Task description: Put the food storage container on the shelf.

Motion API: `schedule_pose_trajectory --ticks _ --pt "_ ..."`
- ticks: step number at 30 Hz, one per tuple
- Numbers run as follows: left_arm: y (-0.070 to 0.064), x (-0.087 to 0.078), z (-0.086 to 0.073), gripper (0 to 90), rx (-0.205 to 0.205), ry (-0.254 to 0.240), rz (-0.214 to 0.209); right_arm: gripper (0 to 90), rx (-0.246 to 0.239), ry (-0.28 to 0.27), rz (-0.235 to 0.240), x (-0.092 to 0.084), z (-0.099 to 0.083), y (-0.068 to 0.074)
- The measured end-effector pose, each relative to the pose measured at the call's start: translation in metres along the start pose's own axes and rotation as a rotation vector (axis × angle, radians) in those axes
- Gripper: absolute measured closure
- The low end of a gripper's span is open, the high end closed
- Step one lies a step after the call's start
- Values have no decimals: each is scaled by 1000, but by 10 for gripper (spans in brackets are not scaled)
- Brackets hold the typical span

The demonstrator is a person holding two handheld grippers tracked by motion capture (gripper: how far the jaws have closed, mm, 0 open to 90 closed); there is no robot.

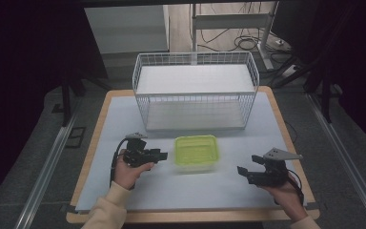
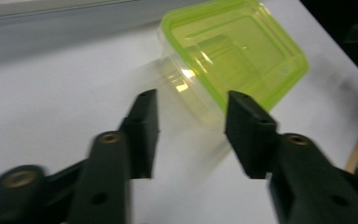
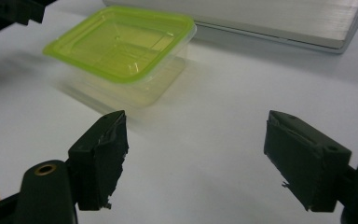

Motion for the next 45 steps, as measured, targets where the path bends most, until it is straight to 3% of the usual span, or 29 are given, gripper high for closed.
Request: schedule_pose_trajectory --ticks 3,8,14,19,28,33,38,45 --pt "-1 -3 -1 408 -24 -2 -24 234 44 3 23 2 4 -4" --pt "-1 -5 -3 365 -59 2 -60 233 129 24 88 8 12 -9" --pt "-4 -3 0 409 -64 21 -60 259 153 70 117 20 21 -10" --pt "-1 10 6 454 -125 2 -87 330 181 65 156 32 28 -11" --pt "4 30 12 504 -173 14 -107 422 234 67 221 62 47 -15" --pt "7 37 12 508 -191 24 -112 442 256 89 233 78 50 -15" --pt "6 45 14 530 -237 25 -160 477 287 102 252 85 50 -16" --pt "6 50 12 570 -237 47 -143 531 343 111 288 90 47 -23"
Point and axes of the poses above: each handheld gripper's, and its own axes: x roughly forward along the jaws, z roughly out of its top, y roughly to its left, the point moved 3 cm from there along x, roughly forward along the jaws, and after that the axes turned 7 degrees about -x, right-handed, at the moved point
